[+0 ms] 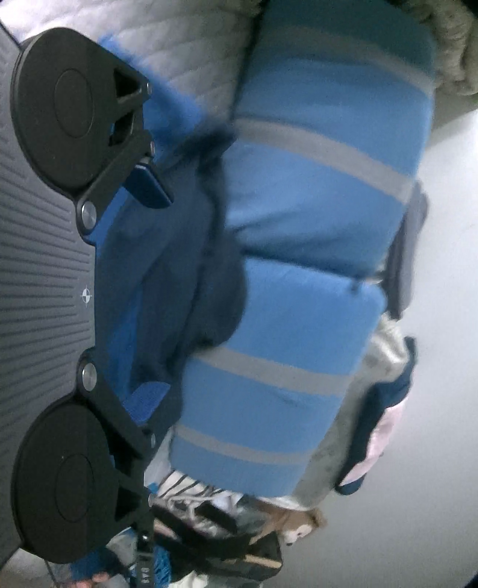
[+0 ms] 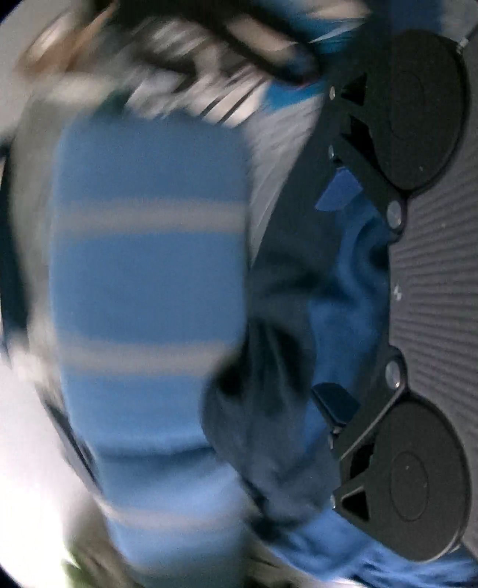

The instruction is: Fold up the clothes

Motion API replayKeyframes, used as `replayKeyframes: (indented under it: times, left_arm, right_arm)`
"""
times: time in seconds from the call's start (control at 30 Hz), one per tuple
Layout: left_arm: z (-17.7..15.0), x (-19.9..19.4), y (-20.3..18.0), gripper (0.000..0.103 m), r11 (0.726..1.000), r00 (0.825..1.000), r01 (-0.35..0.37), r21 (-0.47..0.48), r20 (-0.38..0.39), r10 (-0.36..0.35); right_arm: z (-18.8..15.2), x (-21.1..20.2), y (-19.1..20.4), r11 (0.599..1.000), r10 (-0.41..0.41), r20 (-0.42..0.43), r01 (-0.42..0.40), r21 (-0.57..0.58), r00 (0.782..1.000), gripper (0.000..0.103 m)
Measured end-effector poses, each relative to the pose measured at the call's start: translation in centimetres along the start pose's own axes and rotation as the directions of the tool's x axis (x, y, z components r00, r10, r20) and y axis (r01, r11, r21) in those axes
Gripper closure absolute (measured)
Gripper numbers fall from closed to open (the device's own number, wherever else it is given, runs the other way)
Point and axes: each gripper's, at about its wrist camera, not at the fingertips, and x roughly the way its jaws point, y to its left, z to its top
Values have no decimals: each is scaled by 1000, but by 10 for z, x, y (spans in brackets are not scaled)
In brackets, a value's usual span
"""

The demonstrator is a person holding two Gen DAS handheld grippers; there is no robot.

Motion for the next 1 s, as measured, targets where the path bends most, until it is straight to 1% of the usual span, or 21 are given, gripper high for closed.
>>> replayKeyframes:
  times: [0.03, 0.07, 0.13, 0.17, 0.23, 0.3, 0.33, 0.4, 0.43, 0.47, 0.53, 0.6, 0.7, 0.77, 0.9, 1.0]
  left_arm:
    - [-5, 6, -2, 0, 1000, 1000, 6, 10, -19, -5]
    - [-10, 13, -4, 0, 1000, 999, 9, 22, -41, -8]
    - [-17, 23, -8, 0, 999, 997, 26, 43, -79, -22]
    - [-18, 25, -10, 0, 998, 995, 47, 50, -91, -43]
    - [-21, 30, -13, 0, 994, 990, 91, 63, -116, -83]
    - [-23, 33, -16, 0, 988, 983, 136, 71, -136, -125]
    - [-23, 32, -18, 0, 986, 980, 154, 69, -139, -144]
    - [-23, 29, -22, 0, 981, 975, 187, 61, -137, -177]
    - [-23, 28, -24, 0, 977, 972, 204, 57, -134, -195]
    - [-23, 26, -25, 0, 974, 969, 219, 55, -133, -210]
    - [-21, 24, -30, 0, 969, 963, 243, 51, -131, -234]
    - [-20, 21, -30, 0, 964, 958, 263, 34, -124, -257]
    - [-19, 19, -31, 0, 958, 950, 285, 1, -132, -282]
    - [-20, 20, -33, 0, 958, 947, 287, -10, -147, -285]
    - [-22, 20, -41, 0, 952, 934, 300, -53, -186, -305]
    - [-23, 18, -47, 0, 940, 918, 325, -104, -204, -340]
  right_arm:
    - [-8, 1, -23, 996, -21, 12, 20, 85, 1000, 0]
    - [-14, 2, -43, 986, -38, 2, 37, 164, 999, 0]
    - [-20, 0, -78, 956, -78, -9, 77, 282, 997, 0]
    - [-21, -5, -94, 942, -101, 10, 93, 321, 995, 0]
    - [-26, -19, -127, 902, -160, 72, 116, 416, 984, 0]
    - [-29, -35, -161, 844, -234, 128, 136, 520, 964, 0]
    - [-31, -43, -178, 810, -273, 152, 141, 569, 950, 0]
    - [-39, -56, -206, 741, -352, 177, 158, 653, 919, 4]
    - [-42, -59, -215, 716, -373, 185, 155, 681, 909, 8]
    - [-45, -63, -224, 693, -391, 187, 154, 704, 901, 14]
    - [-49, -67, -237, 662, -426, 169, 178, 728, 889, 20]
    - [-52, -73, -247, 636, -475, 139, 229, 737, 869, 21]
    - [-60, -82, -259, 581, -530, 81, 292, 760, 844, 28]
    - [-64, -83, -264, 565, -524, 56, 297, 770, 850, 34]
    - [-73, -84, -269, 569, -517, 45, 305, 764, 855, 39]
    - [-82, -88, -276, 565, -489, 67, 257, 784, 870, 43]
